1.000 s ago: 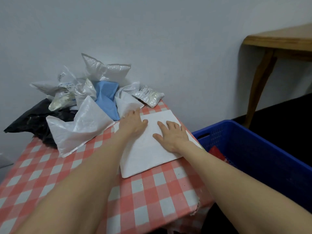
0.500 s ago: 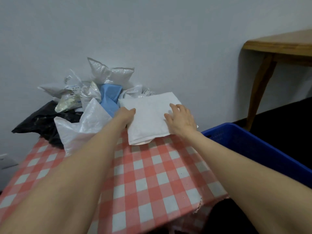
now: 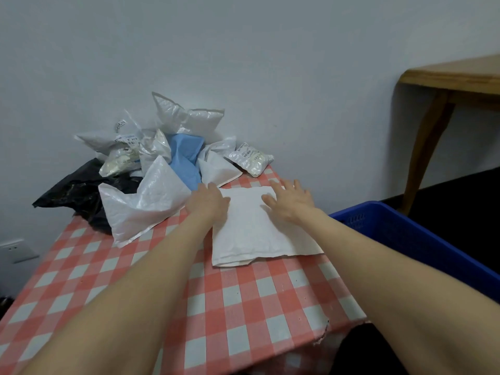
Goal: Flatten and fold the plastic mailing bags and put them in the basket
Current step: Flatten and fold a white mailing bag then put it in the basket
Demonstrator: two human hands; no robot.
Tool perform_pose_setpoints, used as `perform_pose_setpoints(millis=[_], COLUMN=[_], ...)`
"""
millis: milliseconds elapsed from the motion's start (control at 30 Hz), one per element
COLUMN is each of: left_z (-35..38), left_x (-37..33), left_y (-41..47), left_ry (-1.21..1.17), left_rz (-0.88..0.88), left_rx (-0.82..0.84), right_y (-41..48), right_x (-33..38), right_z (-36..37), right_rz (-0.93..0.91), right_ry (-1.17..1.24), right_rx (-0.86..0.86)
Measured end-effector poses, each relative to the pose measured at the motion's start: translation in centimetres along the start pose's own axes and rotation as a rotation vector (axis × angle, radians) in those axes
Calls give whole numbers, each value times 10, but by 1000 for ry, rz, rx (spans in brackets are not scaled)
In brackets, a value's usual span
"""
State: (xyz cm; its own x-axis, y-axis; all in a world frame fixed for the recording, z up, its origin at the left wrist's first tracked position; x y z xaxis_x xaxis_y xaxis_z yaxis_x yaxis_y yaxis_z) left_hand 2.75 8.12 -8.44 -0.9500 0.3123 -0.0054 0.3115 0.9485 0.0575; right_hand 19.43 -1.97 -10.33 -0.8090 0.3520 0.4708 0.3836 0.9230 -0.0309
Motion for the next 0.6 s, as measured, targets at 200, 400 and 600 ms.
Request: perform_pose_setpoints(millis=[200,400,600], left_z=[23,66,69], left_x=[-45,-42,-43], left_y=[6,10,10], left_ry=[4,-98,-93], left_rz=[278,213,206], left_rx=[51,223,192], right_y=[28,34,35], right_x=[2,-12,-15], right_z=[24,49,53], right_rz=[-2,58,63], right_ry=[-46,-5,-2], right_rx=[96,175,175])
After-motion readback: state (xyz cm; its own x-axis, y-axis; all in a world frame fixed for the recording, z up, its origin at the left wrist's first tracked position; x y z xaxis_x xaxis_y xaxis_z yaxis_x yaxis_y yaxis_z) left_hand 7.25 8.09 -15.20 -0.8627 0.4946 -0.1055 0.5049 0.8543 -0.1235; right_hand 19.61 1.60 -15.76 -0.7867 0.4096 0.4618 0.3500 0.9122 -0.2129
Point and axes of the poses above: each hand's wrist, its own y-axis towards the middle knuckle, its own z-axis out of the palm, x = y × z, the point moved 9 cm from there along y, towards the middle knuckle, and after that the axes turned 11 degrees about y, right-handed, at the moved point
